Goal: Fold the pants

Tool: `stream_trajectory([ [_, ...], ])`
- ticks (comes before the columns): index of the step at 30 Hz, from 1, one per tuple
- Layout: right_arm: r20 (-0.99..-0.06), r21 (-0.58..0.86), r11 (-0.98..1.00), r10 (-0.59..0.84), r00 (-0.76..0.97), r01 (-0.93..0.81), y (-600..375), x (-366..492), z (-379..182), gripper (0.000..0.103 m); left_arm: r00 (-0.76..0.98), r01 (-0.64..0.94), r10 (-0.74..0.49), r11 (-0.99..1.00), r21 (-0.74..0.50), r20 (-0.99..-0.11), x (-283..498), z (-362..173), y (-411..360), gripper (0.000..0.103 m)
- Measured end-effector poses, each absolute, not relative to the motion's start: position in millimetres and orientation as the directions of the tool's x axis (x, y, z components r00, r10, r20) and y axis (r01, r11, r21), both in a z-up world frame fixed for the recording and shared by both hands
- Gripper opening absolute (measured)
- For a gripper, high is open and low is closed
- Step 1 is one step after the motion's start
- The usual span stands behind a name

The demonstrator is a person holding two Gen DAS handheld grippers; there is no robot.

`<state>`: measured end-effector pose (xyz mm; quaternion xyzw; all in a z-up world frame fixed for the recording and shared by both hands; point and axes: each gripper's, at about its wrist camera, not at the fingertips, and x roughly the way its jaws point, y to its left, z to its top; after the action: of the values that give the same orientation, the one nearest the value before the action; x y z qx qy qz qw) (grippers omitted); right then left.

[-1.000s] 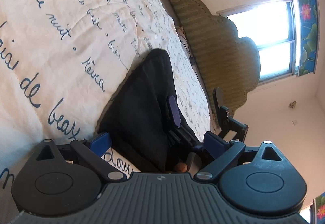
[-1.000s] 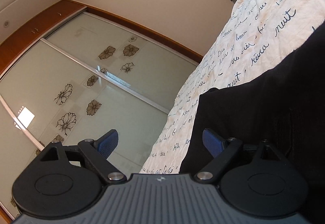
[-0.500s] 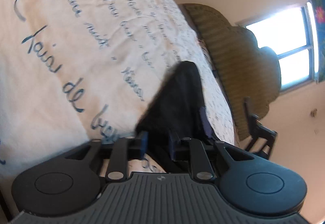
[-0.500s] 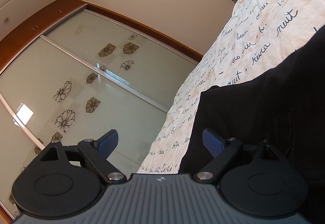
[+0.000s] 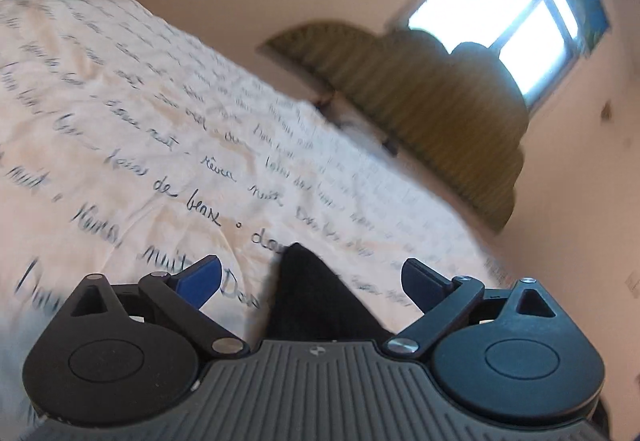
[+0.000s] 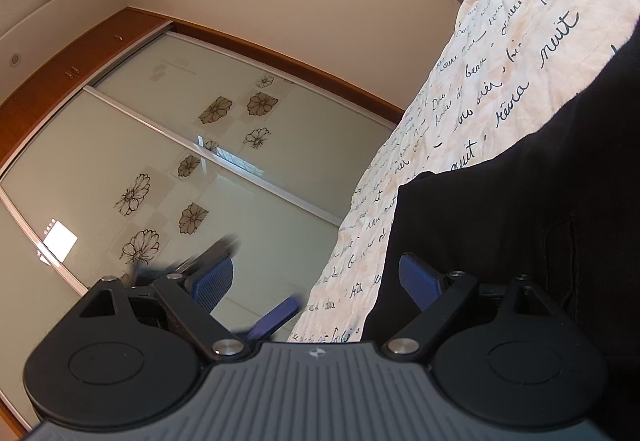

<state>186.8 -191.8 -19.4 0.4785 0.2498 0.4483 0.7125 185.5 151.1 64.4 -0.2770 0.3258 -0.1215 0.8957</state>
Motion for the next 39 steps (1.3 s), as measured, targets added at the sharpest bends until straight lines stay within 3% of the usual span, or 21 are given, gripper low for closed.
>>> stream_trajectory([
  [3,0.093,0.914,0.112,0.877,0.471,-0.389,-194.5,187.6,-21.6,0.090,0.701,0.045,-0.343,0.896,-0.441,-0.625,221.9,43.9,134.9,0.090],
  [6,0.106,0.919,0.094,0.877,0.470,-0.383,-196.2,188.5,-23.6,0.090,0.634,0.070,-0.354,0.912,-0.405,-0.688,241.7,23.5,124.8,0.082],
  [8,0.110,0.921,0.087,0.877,0.468,-0.380,-196.9,189.3,-24.4,0.091,0.617,0.053,-0.300,0.938,-0.342,-0.727,251.6,17.0,116.6,0.083],
  [16,0.118,0.923,0.074,0.880,0.460,-0.377,-196.5,190.7,-26.8,0.091,0.686,0.108,-0.109,0.993,-0.048,-0.719,248.6,8.3,79.5,0.066],
  [19,0.118,0.923,0.072,0.882,0.456,-0.377,-195.7,192.1,-27.0,0.091,0.693,0.102,-0.105,0.994,-0.048,-0.713,246.4,5.5,79.8,0.066],
  [23,0.124,0.926,0.061,0.884,0.451,-0.374,-195.7,194.6,-28.1,0.091,0.739,0.104,-0.103,0.994,-0.038,-0.666,235.3,2.9,81.4,0.070],
  [26,0.128,0.927,0.054,0.885,0.448,-0.371,-195.8,194.7,-26.8,0.091,0.775,0.057,-0.072,0.997,-0.043,-0.628,211.2,15.8,87.4,0.078],
  [30,0.133,0.934,0.041,0.881,0.454,-0.354,-200.3,188.7,-25.3,0.091,0.870,0.058,-0.052,0.998,-0.002,-0.490,143.6,49.7,76.2,0.084],
  [32,0.095,0.938,0.087,0.867,0.489,-0.336,-208.9,173.2,-15.8,0.091,0.894,0.141,-0.116,0.990,0.026,-0.432,102.6,59.6,69.3,0.088],
  [34,0.064,0.925,0.139,0.859,0.508,-0.353,-224.8,148.9,3.1,0.101,0.917,0.192,-0.154,0.979,0.068,-0.367,64.7,59.8,66.2,0.095],
  [36,0.065,0.901,0.172,0.854,0.516,-0.398,-249.1,126.7,18.6,0.102,0.929,0.214,-0.173,0.972,0.093,-0.327,36.9,52.1,66.5,0.099],
  [39,-0.077,0.847,0.369,0.797,0.599,-0.382,-294.5,109.1,36.8,0.102,0.920,0.238,-0.209,0.970,0.047,-0.332,20.7,41.5,72.3,0.098],
])
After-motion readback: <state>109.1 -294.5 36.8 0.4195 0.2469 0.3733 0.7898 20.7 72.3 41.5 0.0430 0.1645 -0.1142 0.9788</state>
